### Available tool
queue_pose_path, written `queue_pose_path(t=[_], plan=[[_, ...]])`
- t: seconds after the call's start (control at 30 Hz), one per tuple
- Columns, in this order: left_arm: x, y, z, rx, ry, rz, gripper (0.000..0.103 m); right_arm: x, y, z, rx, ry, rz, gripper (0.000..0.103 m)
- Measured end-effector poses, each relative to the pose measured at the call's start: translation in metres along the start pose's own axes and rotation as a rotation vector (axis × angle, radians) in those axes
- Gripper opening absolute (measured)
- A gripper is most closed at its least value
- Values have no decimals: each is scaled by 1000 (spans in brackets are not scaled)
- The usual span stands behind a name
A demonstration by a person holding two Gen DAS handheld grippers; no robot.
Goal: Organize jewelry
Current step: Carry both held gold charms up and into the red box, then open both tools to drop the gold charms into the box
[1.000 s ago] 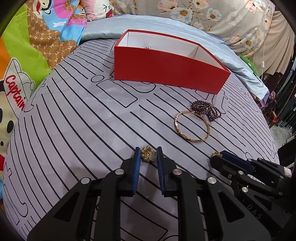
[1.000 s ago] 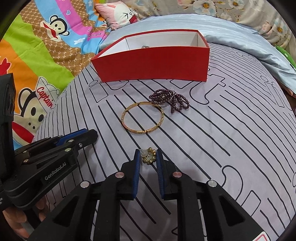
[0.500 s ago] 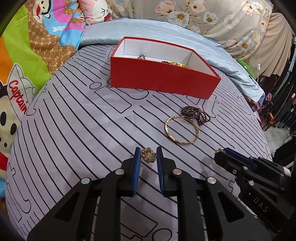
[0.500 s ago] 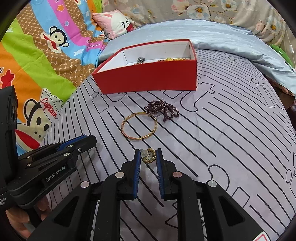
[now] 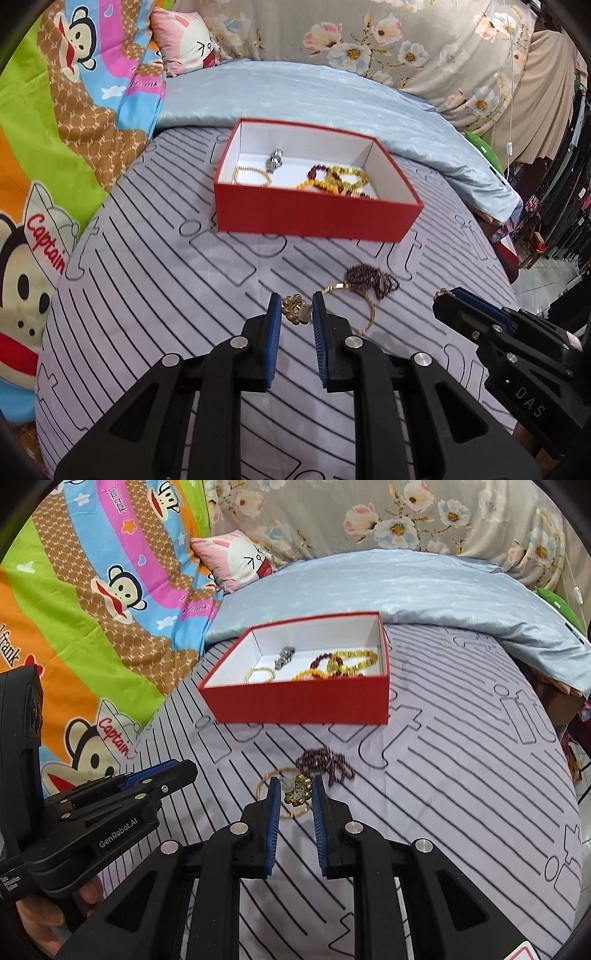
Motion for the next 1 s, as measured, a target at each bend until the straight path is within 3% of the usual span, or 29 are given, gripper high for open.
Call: queue_pose_path(t=[0.57, 1.0], plan=[[25, -92, -14, 26, 10, -92, 17, 29, -86, -6, 2, 9, -93, 16], [91, -128, 0, 25, -48, -50, 17, 92, -127, -15, 11, 34, -66, 16]])
Point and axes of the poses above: each gripper's, at about its wrist camera, not at the fingertips, and x roughly the way its jaws point, z to its left, y to its underside, the point moved 7 cm from there along x, roughly the way its jaws point, and after that the axes turned 2 degrees about -z, right-handed, at the moved point
